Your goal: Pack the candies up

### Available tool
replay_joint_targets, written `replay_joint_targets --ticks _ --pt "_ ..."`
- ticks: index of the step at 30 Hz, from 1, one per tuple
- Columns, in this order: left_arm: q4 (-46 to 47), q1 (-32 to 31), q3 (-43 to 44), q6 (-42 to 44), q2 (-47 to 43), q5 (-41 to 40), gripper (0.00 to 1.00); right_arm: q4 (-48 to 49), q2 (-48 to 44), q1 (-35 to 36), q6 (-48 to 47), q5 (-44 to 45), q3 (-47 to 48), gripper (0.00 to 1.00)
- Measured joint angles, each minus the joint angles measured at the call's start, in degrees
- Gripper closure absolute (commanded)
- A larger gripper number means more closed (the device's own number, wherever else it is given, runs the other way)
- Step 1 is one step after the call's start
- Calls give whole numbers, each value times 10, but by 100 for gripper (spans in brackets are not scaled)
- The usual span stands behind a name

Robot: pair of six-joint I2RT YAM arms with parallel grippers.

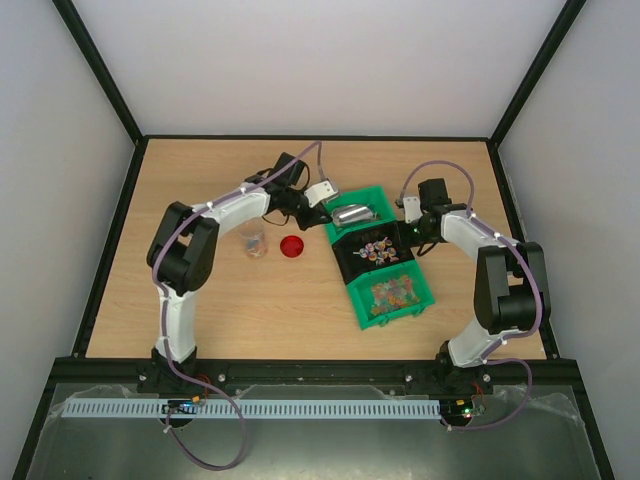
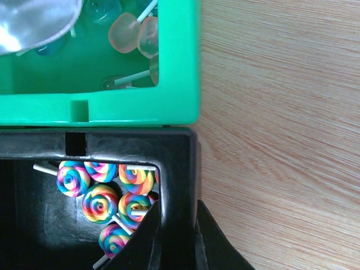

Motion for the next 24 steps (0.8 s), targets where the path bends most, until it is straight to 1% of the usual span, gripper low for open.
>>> replay_joint_targets --ticks 4,9,13,15,20,24 --pt "34 11 -27 -12 -17 11 98 0 0 0 0 0 0 99" --pt "89 23 -74 -19 -60 19 98 0 0 0 0 0 0 99" --pt "139 26 -115 -11 -107 16 98 0 0 -1 0 0 0 99" --pt "148 26 -122 2 -124 10 98 0 0 -1 0 -2 0 99" --pt "141 25 -121 53 -139 -21 98 0 0 -2 -1 -12 0 99" --pt "83 25 -105 87 -139 -49 98 0 0 -2 -2 -22 0 99"
